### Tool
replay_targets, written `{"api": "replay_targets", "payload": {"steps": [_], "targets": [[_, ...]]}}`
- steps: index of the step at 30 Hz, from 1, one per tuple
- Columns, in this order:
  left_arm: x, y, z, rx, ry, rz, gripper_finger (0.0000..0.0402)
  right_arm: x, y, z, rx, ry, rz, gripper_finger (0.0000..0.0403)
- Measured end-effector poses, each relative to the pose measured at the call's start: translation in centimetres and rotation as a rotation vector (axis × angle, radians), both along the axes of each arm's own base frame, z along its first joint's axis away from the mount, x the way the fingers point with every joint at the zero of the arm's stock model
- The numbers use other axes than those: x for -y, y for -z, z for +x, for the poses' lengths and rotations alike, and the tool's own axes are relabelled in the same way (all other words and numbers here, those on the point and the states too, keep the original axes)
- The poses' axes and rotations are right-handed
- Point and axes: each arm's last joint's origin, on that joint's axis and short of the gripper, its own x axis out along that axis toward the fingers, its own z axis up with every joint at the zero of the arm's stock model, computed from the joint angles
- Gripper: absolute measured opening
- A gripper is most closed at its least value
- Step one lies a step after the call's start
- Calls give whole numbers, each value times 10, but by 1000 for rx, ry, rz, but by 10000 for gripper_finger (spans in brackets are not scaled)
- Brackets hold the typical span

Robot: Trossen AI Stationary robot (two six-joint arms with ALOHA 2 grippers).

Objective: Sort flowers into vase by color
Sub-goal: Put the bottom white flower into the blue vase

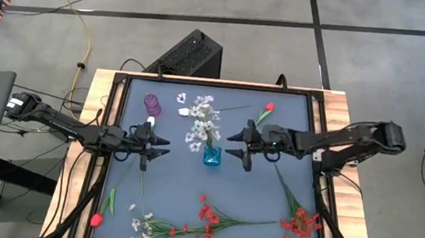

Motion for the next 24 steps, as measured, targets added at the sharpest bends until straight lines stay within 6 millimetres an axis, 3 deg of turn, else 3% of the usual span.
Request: {"api": "replay_targets", "payload": {"steps": [4,8,14,17,24], "targets": [[1,-14,7,-121,-14,-44,158,-1,-13,-18,-35,-18,7,255],[1,-41,10,-305,-64,-113,158,-3,-25,-34,-42,-72,-20,255],[-3,-74,-6,-529,-254,-359,158,-5,-36,-47,-18,-109,-46,256],[-4,-71,-13,-596,-342,-468,158,-5,-36,-49,-23,-113,-56,256],[3,-28,-12,-776,-418,-656,158,-5,-28,-46,-80,-128,-84,256]]}}
